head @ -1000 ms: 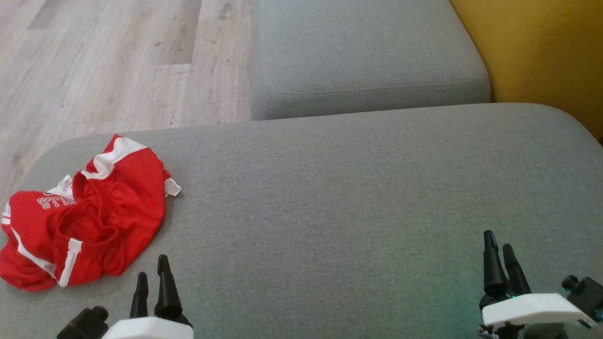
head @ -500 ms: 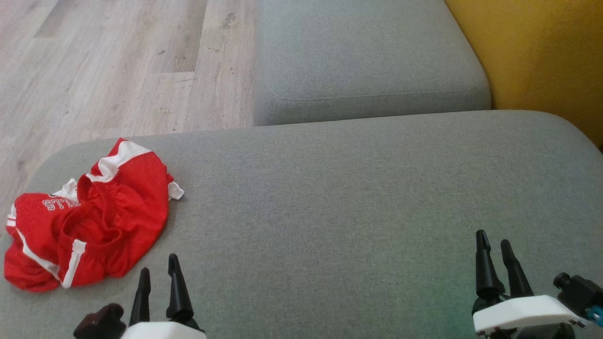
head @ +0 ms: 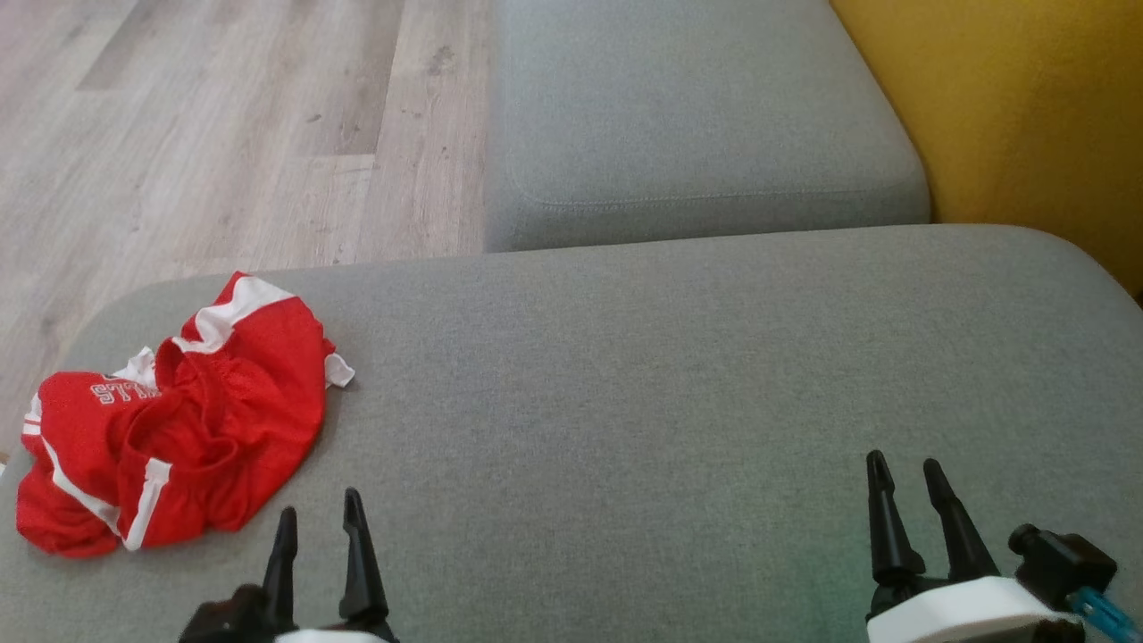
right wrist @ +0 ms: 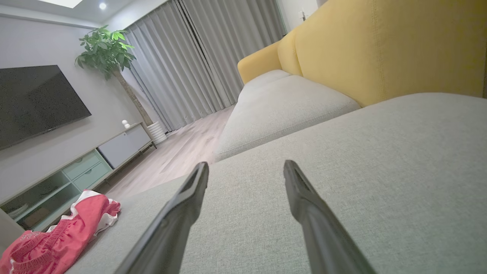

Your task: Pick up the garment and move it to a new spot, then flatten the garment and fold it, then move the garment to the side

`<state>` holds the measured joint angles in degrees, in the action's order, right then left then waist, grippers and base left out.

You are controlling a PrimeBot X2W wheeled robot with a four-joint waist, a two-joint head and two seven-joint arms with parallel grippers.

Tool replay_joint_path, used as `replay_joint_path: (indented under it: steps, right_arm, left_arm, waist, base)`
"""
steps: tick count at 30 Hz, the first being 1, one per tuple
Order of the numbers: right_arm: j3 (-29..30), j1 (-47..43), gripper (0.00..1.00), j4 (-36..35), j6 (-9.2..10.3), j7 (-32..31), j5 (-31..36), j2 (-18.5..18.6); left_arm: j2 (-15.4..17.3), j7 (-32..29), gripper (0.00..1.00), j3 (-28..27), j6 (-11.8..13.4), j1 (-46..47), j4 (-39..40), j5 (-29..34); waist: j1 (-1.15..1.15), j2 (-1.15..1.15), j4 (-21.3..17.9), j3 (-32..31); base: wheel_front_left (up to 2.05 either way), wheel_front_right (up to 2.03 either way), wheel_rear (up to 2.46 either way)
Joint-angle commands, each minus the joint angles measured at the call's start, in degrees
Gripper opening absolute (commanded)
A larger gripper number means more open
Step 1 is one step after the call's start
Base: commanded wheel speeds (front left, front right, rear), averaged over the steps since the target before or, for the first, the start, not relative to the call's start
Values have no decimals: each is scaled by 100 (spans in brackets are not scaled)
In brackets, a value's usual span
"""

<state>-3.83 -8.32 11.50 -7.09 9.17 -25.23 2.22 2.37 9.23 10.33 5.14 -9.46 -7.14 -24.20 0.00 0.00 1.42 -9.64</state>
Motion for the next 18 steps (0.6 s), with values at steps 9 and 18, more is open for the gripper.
replay_joint_path:
  steps: [9,18]
  right_arm:
    - [-218,70,100,-294,-36,233,750,58]
    - [-294,25,100,-365,-37,385,1360,61]
  left_arm:
    - [39,228,100,-56,175,21,250,743]
    - [44,380,100,62,247,-10,290,1398]
  waist:
    - [0,0,1,-124]
    - [0,0,28,-153]
  base:
    - [0,0,0]
    - [0,0,0]
